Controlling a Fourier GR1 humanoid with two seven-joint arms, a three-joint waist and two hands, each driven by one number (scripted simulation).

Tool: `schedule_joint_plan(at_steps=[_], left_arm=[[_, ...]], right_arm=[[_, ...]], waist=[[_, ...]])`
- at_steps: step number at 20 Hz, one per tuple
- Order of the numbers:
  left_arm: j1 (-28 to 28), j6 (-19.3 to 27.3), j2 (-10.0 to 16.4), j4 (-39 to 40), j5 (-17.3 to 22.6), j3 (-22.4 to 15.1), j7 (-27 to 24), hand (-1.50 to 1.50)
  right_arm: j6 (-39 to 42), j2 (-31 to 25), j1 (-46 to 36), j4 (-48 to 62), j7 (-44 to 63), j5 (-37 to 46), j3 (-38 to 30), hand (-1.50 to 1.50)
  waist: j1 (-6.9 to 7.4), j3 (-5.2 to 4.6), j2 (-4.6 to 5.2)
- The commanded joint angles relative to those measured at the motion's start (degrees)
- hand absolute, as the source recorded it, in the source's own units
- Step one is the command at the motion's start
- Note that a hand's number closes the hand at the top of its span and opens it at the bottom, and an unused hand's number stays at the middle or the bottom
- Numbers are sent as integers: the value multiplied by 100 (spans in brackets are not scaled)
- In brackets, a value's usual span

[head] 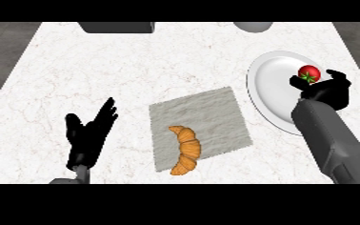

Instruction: Pick the tomato from the placemat and place it in the plate

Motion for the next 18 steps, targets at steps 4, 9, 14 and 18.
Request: schedule_joint_plan(at_steps=[4,9,14,18], left_arm=[[-4,68,-117,15,-66,-44,-57,0],[62,-89,-82,126,18,7,-156,0],[93,-10,-36,-218,22,53,127,0],[142,-174,47,76,115,219,-115,0]], right_arm=[[195,-305,744,-1333,-1834,-1830,265,-150],[-683,-462,1037,-2099,-2541,-2398,311,-150],[-993,-427,1793,-3095,-3080,-3336,324,-150],[-758,-573,3008,-4764,-3421,-4199,675,-150]], waist=[[37,8,12],[15,-2,-2],[-20,-8,-34],[-116,-8,-50]])
